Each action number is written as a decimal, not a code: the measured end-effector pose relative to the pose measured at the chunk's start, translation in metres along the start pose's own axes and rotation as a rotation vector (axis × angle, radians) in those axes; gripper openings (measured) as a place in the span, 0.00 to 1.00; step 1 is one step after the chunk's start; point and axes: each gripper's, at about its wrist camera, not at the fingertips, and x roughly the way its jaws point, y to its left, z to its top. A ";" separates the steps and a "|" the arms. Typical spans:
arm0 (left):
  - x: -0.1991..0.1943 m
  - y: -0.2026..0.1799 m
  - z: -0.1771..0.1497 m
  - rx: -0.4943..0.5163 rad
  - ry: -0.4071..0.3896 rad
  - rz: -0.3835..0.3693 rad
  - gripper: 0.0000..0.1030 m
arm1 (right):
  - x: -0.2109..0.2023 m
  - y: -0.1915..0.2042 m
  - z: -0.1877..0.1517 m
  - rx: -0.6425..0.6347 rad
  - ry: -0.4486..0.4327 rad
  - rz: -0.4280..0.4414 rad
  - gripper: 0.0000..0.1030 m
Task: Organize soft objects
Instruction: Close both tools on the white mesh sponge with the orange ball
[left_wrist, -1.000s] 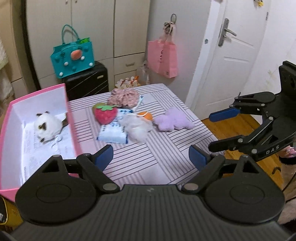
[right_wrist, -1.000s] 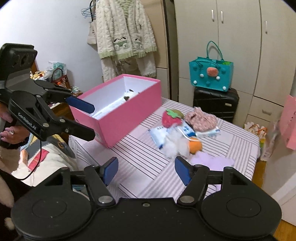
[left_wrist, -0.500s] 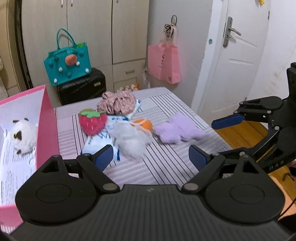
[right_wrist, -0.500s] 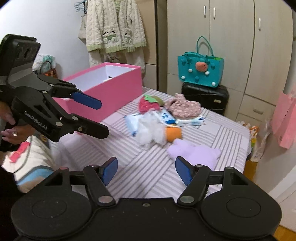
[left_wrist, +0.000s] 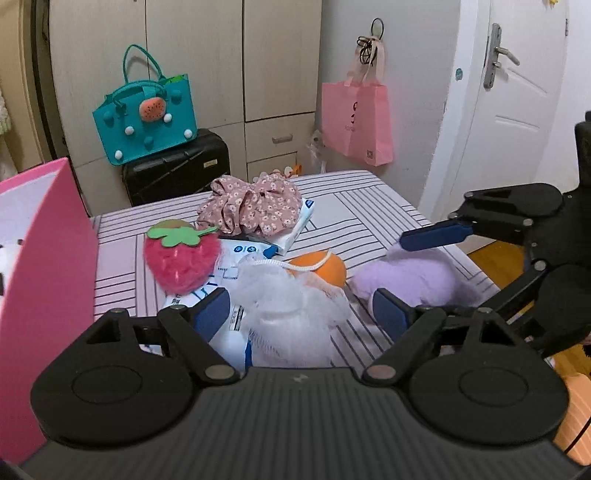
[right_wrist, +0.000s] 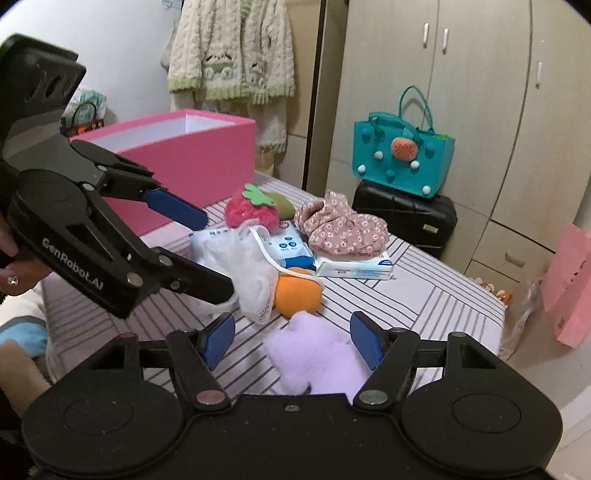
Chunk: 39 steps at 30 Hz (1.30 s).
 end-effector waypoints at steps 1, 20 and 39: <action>0.004 0.000 0.001 -0.006 0.007 0.006 0.76 | 0.005 -0.002 0.001 -0.003 0.008 0.005 0.71; 0.035 0.021 -0.007 -0.147 0.080 -0.044 0.43 | 0.054 -0.023 0.012 -0.015 0.102 0.110 0.58; 0.045 0.029 -0.005 -0.198 0.109 -0.087 0.40 | 0.084 -0.085 0.016 0.468 0.166 0.306 0.45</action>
